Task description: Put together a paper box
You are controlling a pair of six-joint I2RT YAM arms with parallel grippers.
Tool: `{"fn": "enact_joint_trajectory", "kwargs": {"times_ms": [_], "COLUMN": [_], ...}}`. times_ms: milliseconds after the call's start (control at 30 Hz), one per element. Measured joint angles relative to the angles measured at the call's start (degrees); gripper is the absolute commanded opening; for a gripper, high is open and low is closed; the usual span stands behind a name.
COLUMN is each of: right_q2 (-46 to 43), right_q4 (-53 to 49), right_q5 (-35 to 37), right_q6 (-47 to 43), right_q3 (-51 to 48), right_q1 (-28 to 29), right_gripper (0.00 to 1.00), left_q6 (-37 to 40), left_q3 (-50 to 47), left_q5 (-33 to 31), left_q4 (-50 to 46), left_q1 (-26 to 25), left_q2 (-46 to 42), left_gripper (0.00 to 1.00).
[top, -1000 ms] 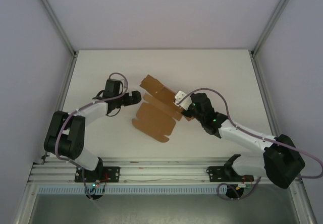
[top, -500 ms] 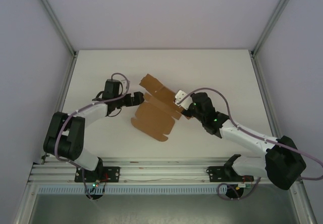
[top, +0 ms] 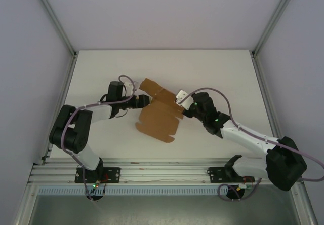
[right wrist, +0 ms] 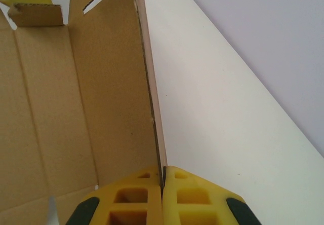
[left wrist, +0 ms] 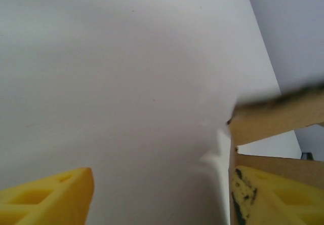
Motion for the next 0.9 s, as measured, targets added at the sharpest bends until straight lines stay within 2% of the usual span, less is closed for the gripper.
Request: {"fn": "enact_joint_trajectory", "kwargs": {"times_ms": [433,900], "right_q2": [1.36,-0.46], "right_q4": [1.05,0.79], "right_q5": [1.97,1.92], "right_q6": [0.22,0.2], "right_q3": [0.0,0.0], "right_q1": [-0.68,-0.74], "right_gripper": [0.0,0.0], "left_q6": [-7.5,-8.02], "left_q3": [-0.17,0.83], "left_q5": [2.91,0.09], "left_q4": [8.5,2.71], "left_q1": [-1.22,-1.49], "left_q2": [4.07,1.09], "left_gripper": [0.67,0.71]}}
